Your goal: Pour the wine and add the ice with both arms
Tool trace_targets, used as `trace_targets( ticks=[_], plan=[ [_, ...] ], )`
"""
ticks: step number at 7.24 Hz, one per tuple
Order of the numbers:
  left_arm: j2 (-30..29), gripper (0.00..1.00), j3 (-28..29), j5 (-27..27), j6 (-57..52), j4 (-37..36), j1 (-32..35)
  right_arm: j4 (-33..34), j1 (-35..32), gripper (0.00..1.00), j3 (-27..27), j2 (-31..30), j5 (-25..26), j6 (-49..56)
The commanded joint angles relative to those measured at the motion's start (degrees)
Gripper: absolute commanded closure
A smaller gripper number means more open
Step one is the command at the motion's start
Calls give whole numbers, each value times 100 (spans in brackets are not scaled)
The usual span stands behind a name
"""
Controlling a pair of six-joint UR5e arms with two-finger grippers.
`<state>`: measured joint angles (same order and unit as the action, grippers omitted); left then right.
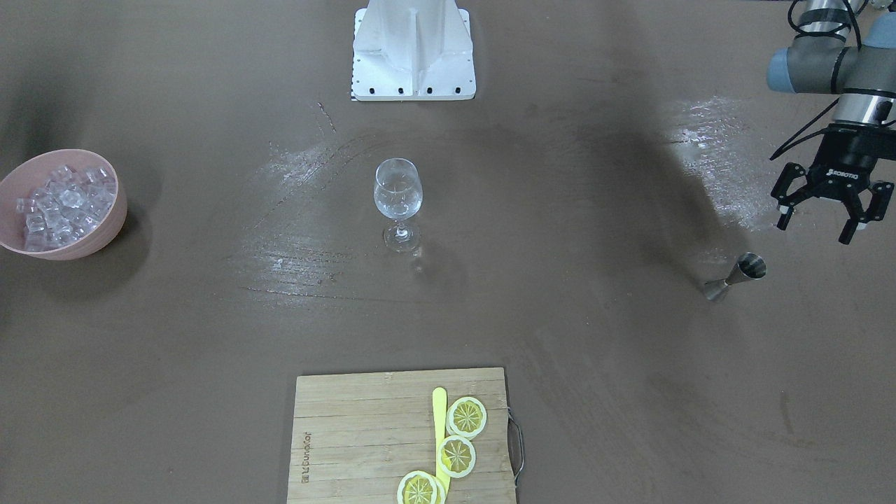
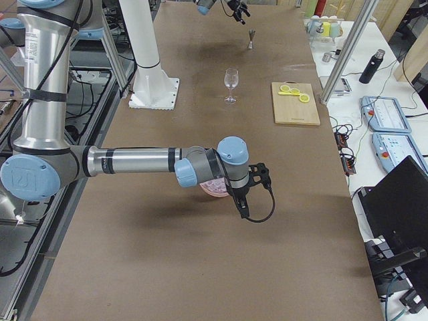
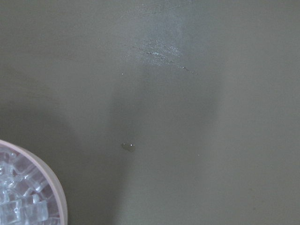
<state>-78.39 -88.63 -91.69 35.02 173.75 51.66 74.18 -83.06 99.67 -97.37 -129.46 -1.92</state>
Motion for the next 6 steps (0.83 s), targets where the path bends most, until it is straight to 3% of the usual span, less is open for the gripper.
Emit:
trace_targets(
  ticks=[1,3,6],
  plan=[
    [105,1,3,370,311,264,-515,0,0,0,9,-2,0,-1],
    [44,1,64,1150,452,256,-1059,0,0,0,0,7,0,-1],
    [-454,1,703,1451,532,291,-1245,9,0,0,0,7,0,-1]
  ],
)
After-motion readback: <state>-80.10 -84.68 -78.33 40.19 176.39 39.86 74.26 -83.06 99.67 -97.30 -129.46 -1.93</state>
